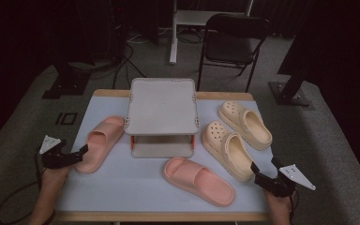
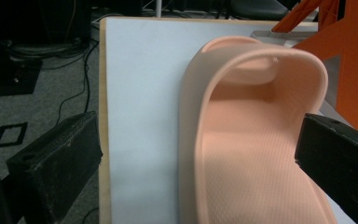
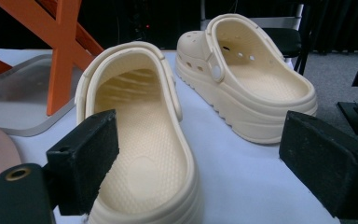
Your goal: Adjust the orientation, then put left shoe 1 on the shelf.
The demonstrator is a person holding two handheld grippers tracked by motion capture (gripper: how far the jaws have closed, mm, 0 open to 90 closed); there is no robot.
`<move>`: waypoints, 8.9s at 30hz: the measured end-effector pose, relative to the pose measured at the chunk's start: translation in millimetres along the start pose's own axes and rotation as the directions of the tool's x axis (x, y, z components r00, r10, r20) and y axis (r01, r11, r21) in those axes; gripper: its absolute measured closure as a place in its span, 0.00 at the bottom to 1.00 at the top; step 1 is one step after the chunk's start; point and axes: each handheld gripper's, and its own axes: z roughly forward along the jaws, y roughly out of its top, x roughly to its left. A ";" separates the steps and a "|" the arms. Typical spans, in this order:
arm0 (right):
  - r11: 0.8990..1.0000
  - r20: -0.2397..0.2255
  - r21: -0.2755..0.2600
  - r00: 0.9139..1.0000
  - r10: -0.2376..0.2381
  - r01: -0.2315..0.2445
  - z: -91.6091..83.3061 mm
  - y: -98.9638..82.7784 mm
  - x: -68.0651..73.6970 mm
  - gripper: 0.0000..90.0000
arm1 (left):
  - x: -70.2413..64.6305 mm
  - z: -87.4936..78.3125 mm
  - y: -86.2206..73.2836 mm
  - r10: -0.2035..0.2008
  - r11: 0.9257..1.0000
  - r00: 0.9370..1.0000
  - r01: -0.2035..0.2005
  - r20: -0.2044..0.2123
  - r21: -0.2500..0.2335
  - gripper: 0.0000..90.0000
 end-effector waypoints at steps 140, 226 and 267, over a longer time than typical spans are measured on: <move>0.999 -0.052 0.048 0.999 -0.003 0.005 21.1 2.7 -6.5 0.14 | -172.9 12.5 9.1 0.211 0.978 0.976 -0.210 0.061 -0.010 0.92; 0.998 -0.051 0.060 0.999 -0.014 0.017 25.3 4.3 -4.0 0.14 | -228.9 -51.5 -53.2 0.217 0.974 0.965 -0.225 0.149 0.034 1.00; 0.998 -0.055 0.061 0.998 -0.007 0.010 25.0 3.2 -6.4 0.14 | -232.6 5.0 -37.6 0.228 0.964 0.961 -0.246 0.159 0.105 1.00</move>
